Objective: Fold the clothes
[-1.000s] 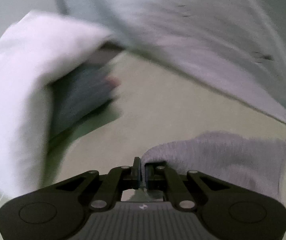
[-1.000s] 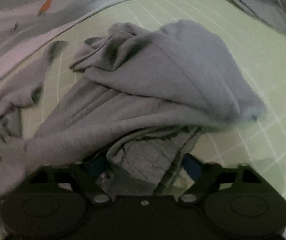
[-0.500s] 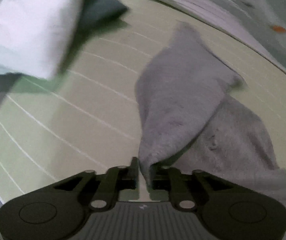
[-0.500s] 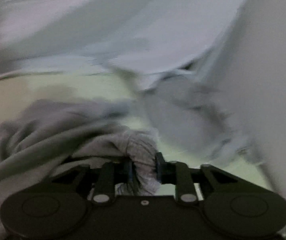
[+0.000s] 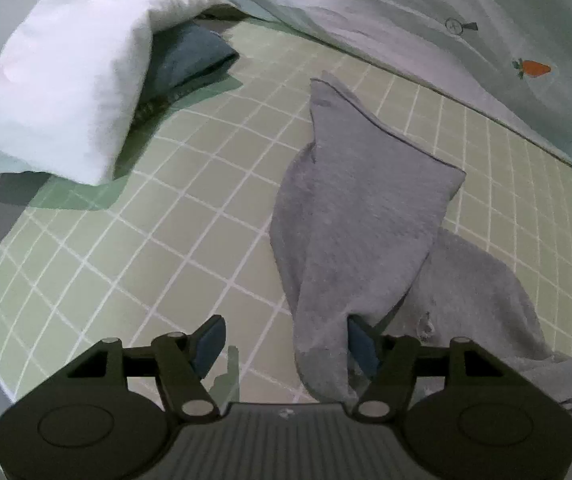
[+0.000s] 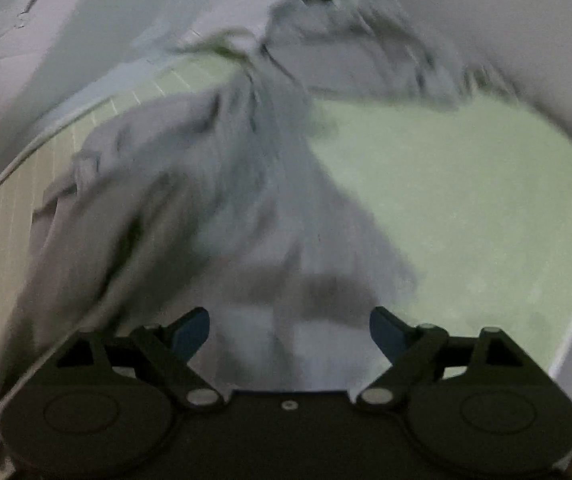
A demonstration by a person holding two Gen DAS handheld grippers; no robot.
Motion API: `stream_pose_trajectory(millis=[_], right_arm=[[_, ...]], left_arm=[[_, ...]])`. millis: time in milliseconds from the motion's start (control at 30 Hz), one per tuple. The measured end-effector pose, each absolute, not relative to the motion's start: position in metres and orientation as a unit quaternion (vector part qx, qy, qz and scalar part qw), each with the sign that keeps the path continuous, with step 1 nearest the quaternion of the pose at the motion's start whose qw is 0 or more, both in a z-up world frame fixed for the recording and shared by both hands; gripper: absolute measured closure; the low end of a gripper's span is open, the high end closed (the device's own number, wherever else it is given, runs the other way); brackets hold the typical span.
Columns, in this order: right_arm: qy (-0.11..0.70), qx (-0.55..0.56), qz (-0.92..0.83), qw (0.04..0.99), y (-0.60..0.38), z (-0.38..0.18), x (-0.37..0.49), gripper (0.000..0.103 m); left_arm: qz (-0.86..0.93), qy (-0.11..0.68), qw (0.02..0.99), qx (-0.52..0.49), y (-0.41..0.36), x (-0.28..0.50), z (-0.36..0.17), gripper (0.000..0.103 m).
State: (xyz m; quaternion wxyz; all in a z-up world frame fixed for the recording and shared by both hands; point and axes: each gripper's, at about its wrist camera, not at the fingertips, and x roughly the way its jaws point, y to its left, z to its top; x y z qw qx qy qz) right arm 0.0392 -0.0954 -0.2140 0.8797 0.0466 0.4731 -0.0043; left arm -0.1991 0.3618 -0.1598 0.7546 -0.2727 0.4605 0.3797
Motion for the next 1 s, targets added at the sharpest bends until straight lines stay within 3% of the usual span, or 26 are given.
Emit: stream_pose_trajectory(millis=[100, 167, 200, 233, 433, 567, 733, 1000], right_arm=[[0.484, 0.053, -0.022, 0.873, -0.091, -0.221, 0.021, 0.013], [0.486, 0.049, -0.032, 0.872, -0.086, -0.219, 0.014, 0.013], [0.484, 0.049, -0.034, 0.873, -0.084, -0.218, 0.014, 0.013], [0.480, 0.048, -0.036, 0.875, -0.082, -0.217, 0.012, 0.013], [0.488, 0.050, -0.045, 0.870, -0.079, -0.217, 0.010, 0.011], [0.491, 0.043, -0.054, 0.869, -0.085, -0.224, 0.009, 0.003], [0.495, 0.048, -0.070, 0.865, -0.103, -0.226, 0.022, 0.000], [0.499, 0.042, -0.060, 0.863, -0.111, -0.226, 0.055, 0.000]], left_arm=[[0.361, 0.465, 0.759, -0.277, 0.373, -0.189, -0.168, 0.036], [0.350, 0.471, 0.765, -0.266, 0.378, -0.179, -0.173, 0.042], [0.346, 0.475, 0.767, -0.257, 0.379, -0.175, -0.174, 0.064], [0.343, 0.478, 0.769, -0.252, 0.380, -0.173, -0.175, 0.098], [0.378, 0.426, 0.784, -0.250, 0.386, -0.215, -0.154, 0.101], [0.418, 0.404, 0.765, -0.278, 0.384, -0.268, -0.140, 0.101], [0.448, 0.399, 0.736, -0.312, 0.366, -0.317, -0.126, 0.101], [0.431, 0.360, 0.772, -0.297, 0.362, -0.277, -0.084, 0.101]])
